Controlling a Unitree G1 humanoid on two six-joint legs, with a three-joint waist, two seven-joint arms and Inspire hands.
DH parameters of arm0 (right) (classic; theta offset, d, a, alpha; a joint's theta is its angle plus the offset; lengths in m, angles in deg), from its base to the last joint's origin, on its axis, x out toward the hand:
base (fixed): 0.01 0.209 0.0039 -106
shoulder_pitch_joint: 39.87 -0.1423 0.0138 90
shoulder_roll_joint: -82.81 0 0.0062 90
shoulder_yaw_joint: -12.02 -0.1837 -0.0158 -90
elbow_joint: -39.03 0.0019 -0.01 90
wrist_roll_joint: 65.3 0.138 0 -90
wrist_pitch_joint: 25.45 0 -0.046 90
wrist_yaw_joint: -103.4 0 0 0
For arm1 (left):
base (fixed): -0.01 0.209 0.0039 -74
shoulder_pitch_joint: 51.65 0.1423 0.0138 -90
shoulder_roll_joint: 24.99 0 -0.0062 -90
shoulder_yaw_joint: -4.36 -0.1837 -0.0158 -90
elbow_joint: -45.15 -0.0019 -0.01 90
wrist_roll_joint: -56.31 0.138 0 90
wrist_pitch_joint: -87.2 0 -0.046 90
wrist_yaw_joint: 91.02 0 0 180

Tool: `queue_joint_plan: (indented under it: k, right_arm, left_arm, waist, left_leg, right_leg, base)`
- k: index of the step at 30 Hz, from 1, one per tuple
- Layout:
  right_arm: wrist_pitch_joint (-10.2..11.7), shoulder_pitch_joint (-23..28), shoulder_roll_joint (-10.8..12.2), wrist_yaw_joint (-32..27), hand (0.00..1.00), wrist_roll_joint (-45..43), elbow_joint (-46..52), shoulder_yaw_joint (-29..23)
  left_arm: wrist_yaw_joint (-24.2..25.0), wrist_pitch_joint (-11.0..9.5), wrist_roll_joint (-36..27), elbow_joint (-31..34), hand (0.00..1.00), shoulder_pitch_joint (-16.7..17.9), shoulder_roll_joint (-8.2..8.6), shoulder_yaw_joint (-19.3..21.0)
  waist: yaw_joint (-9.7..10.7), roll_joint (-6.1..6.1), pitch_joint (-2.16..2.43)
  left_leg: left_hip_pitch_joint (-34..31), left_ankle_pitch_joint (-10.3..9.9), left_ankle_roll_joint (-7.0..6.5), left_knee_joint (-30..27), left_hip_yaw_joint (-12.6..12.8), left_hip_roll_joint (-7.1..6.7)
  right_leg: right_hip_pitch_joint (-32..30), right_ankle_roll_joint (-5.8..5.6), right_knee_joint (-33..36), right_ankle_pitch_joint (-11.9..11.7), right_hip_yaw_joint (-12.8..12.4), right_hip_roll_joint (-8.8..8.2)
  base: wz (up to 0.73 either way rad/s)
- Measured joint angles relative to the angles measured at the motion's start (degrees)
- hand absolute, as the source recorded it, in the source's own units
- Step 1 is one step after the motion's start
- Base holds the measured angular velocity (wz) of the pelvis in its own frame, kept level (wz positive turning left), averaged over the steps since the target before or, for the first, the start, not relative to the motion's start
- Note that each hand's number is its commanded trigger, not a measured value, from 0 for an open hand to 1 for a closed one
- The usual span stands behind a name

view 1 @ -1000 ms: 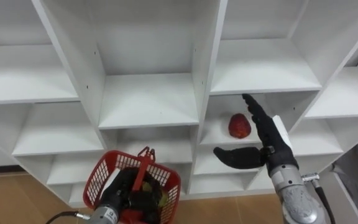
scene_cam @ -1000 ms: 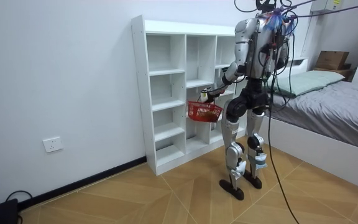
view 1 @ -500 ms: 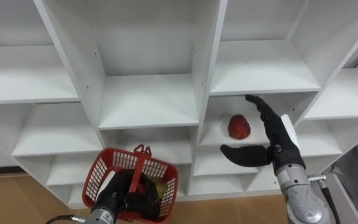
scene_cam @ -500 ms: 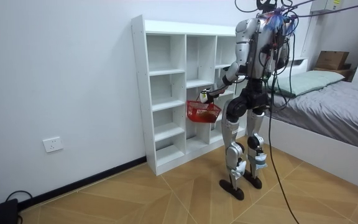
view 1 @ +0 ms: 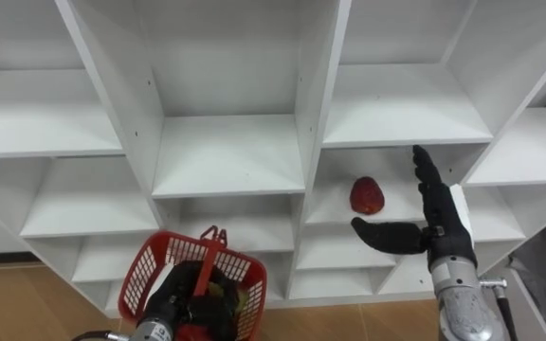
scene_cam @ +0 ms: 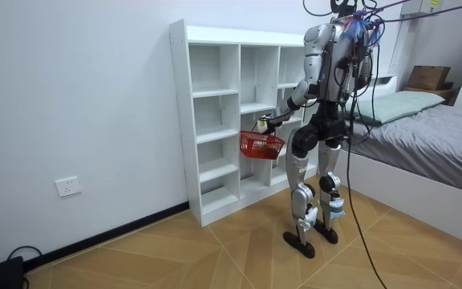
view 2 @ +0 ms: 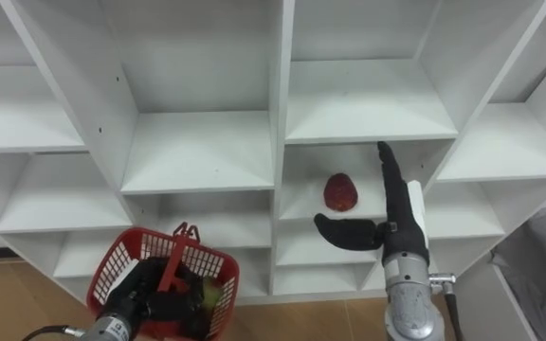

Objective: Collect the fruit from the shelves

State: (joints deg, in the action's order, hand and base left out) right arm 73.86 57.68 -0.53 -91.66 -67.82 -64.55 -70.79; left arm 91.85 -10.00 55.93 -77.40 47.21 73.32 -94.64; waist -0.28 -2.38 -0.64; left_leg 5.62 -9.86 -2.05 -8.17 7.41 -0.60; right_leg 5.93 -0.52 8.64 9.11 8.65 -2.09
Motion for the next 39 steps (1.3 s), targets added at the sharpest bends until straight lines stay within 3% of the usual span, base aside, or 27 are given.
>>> queue_joint_plan:
  k: [7, 11, 39]
  right_arm:
    - [0.7, 0.4, 0.0, -1.6, 0.00, 0.2, -1.9, 0.0]
    - [0.7, 0.4, 0.0, -2.7, 0.00, 0.2, -1.9, 0.0]
    - [1.4, 0.2, -0.1, -4.8, 0.00, 2.1, -4.5, 0.0]
  left_arm:
    - [-0.2, 0.0, 0.0, 0.1, 1.00, 0.0, -0.02, 0.0]
    - [-0.8, 0.0, 0.0, 0.3, 1.00, 0.0, -0.02, 0.0]
    - [-4.7, 0.0, 0.1, 1.5, 1.00, 0.0, -0.28, 0.1]
  waist:
    - [0.0, 0.06, 0.04]
    - [0.0, 0.04, 0.40]
    - [-0.4, -0.31, 0.41]
  left_leg:
    - [-0.1, -0.2, 0.04, 0.0, 0.0, 0.28]
    - [-0.5, -0.2, 0.04, -0.1, 0.1, 0.27]
    - [-1.1, -0.2, 0.05, -0.1, 0.3, 0.45]
  right_leg:
    - [-0.2, 0.00, 0.0, 0.0, -0.1, 0.05]
    - [-0.9, 0.01, 0.0, 0.0, -0.1, 0.05]
    - [-1.2, 0.06, 0.3, 0.0, -0.3, 0.14]
  base:
    - [0.00]
    - [0.00]
    - [0.00]
